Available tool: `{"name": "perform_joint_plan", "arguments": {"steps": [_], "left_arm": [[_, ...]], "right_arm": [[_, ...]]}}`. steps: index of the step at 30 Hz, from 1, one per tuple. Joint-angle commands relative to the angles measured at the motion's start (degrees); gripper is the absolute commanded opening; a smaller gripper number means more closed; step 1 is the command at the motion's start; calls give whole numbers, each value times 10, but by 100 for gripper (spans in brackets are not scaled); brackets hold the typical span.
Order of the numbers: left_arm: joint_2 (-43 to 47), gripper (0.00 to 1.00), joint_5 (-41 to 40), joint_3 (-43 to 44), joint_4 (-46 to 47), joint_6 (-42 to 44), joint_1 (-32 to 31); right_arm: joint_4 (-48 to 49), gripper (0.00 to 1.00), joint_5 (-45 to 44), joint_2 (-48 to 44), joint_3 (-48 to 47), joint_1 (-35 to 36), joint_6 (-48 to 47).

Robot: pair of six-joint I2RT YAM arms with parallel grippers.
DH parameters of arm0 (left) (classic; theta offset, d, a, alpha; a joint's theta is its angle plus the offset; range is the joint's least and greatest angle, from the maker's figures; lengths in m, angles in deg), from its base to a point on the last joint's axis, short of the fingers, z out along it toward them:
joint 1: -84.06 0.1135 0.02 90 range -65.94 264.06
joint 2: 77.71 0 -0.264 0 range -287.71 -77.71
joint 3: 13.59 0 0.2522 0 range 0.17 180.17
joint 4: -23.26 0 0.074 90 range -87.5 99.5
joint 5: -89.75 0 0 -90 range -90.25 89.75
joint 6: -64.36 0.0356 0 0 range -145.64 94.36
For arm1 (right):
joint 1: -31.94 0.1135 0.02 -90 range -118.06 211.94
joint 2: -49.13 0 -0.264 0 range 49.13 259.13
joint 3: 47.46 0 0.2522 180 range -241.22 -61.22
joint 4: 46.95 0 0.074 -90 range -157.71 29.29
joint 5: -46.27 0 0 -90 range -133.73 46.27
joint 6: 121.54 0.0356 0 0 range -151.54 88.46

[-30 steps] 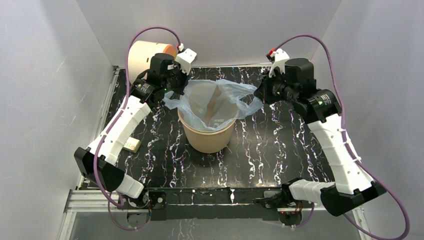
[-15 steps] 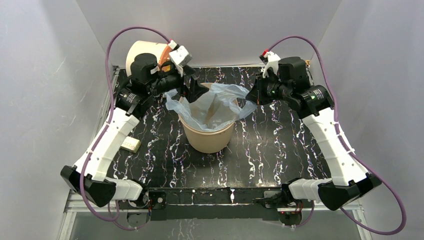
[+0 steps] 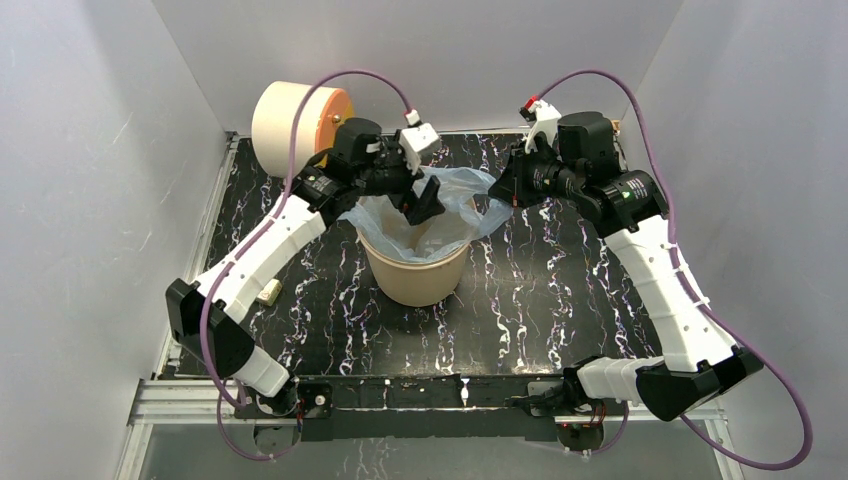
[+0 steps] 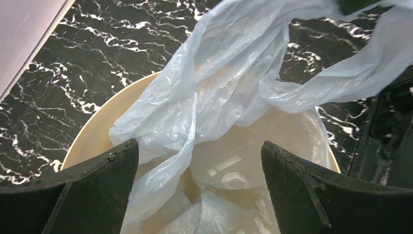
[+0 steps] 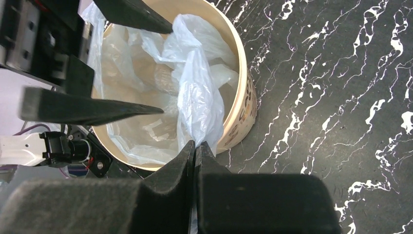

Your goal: Put the trash bags into the trash bin

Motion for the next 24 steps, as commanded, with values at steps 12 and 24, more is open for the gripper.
{"name": "perform_joint_plan", "arguments": {"steps": [12, 24], "left_arm": [[-15, 73, -238, 6, 42, 54, -48], [-48, 13, -55, 38, 20, 60, -45]], "right_arm": [[18, 12, 40, -11, -39, 0, 1], [22, 14, 72, -28, -45, -1, 19]]}}
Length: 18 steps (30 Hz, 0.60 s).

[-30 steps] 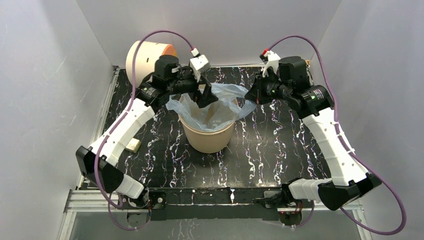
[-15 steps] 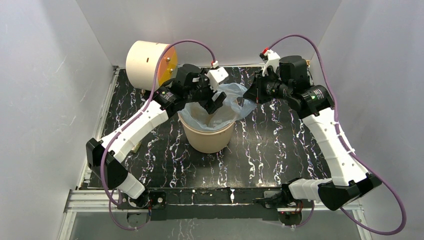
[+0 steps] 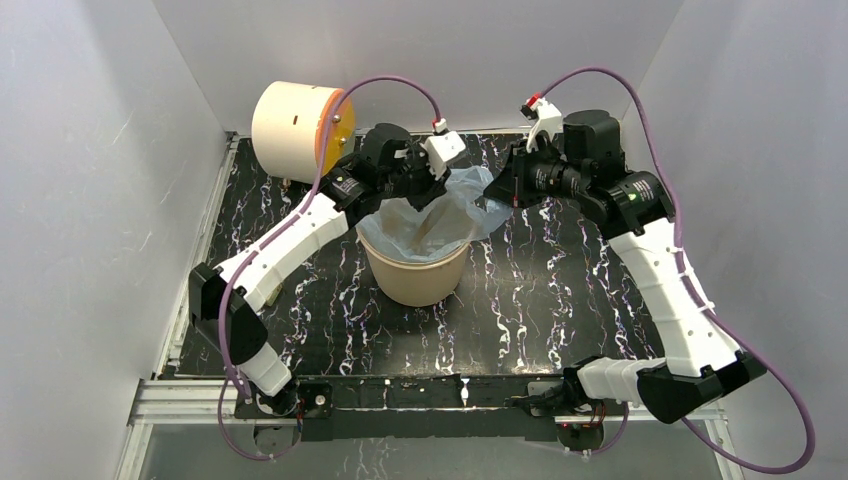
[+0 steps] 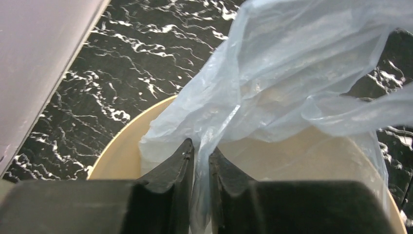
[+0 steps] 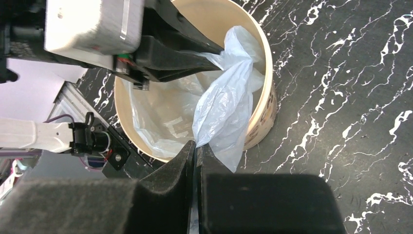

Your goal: Put the trash bags into the trash bin

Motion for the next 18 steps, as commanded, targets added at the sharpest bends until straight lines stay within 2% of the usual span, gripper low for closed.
{"name": "perform_joint_plan", "arguments": {"steps": [1, 2, 3, 6, 9, 14, 18], "left_arm": [[1, 7, 80, 18, -11, 1, 4], [-1, 1, 90, 19, -13, -2, 6], [-3, 0, 107, 21, -17, -5, 10], [-18, 0, 164, 35, -46, -8, 27], [-34, 0, 182, 48, -74, -13, 38], [-59, 0, 159, 65, -109, -17, 40], [-42, 0, 87, 38, -68, -37, 40]], "right_arm": [[22, 14, 30, -25, -33, -1, 15], [26, 14, 35, -27, -32, -1, 18], [29, 14, 42, -29, -30, 0, 21], [45, 15, 55, -36, -22, -1, 34], [64, 16, 42, -41, 1, -1, 45], [64, 16, -50, -19, 34, 0, 63], [79, 16, -106, 0, 56, -1, 71]]}}
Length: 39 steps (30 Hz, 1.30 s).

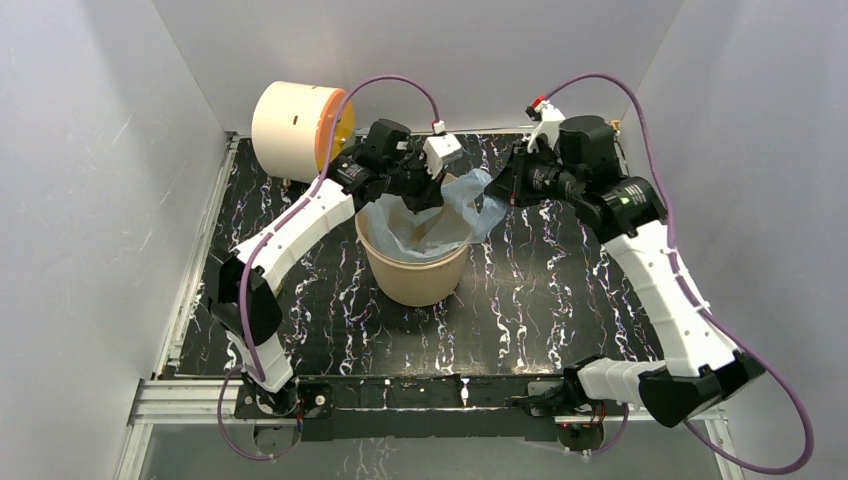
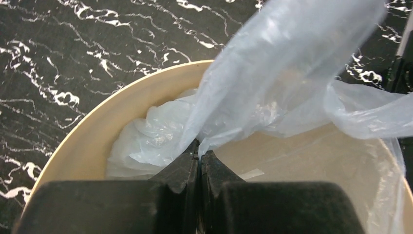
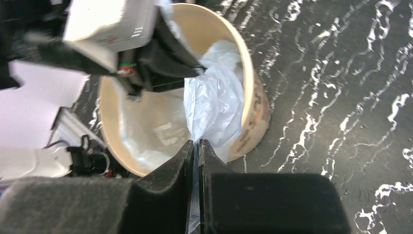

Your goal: Put the trash bags into the trash bin

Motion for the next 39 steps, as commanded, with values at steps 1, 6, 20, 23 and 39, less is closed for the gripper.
{"name": "perform_joint_plan", "arguments": {"steps": [1, 6, 20, 23, 39], "left_arm": [[33, 0, -60, -17, 34, -26, 0], [55, 0, -61, -19, 57, -25, 1], [53, 0, -172, -35, 105, -60, 1], [53, 0, -181, -38, 112, -61, 1], [5, 6, 15, -9, 65, -29, 1]], "right_arm": [[41, 16, -85, 23, 20, -1, 17], [58, 16, -84, 34, 25, 0, 15], [43, 17, -73, 42, 20, 0, -1], [39, 17, -85, 43, 16, -1, -10], [64, 44, 42, 38, 21, -1, -12]]}}
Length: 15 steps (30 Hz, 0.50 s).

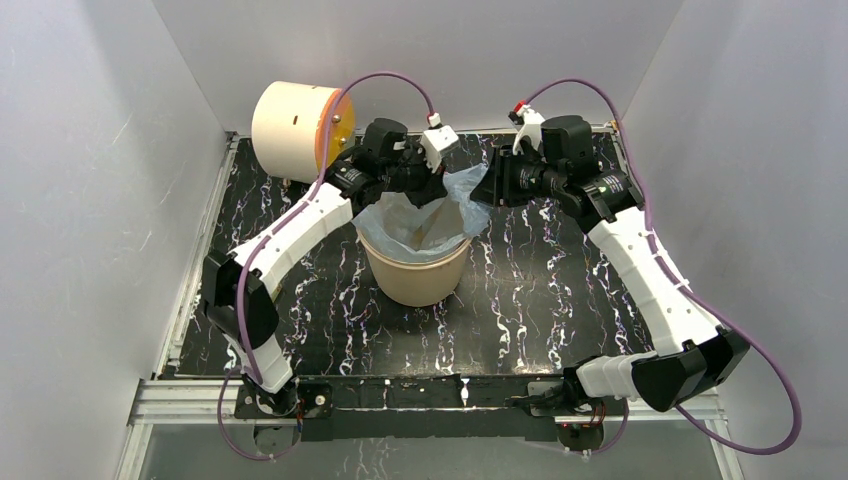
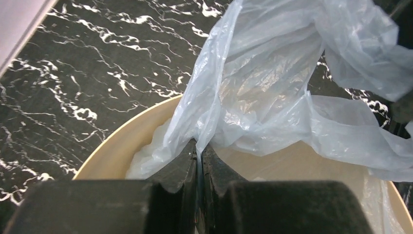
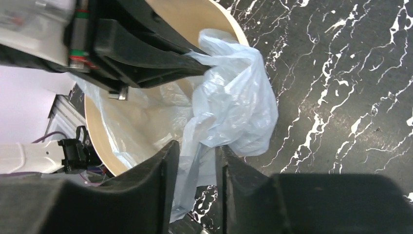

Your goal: Put the trash bags into the trash bin

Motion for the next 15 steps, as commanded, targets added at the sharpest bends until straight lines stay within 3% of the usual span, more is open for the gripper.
{"name": "perform_joint_plan", "arguments": {"steps": [1, 7, 12, 15], "left_arm": [[-17, 6, 61, 27, -33, 14, 0], [-8, 3, 33, 23, -27, 9, 1], [9, 2, 17, 20, -16, 2, 0], [12, 1, 10, 19, -16, 1, 1]], "right_arm": [[37, 49, 35, -15, -9, 0, -2], [28, 70, -23, -49, 8, -1, 4], [75, 96, -69, -147, 75, 0, -6], [96, 99, -108, -204, 114, -1, -5]]}}
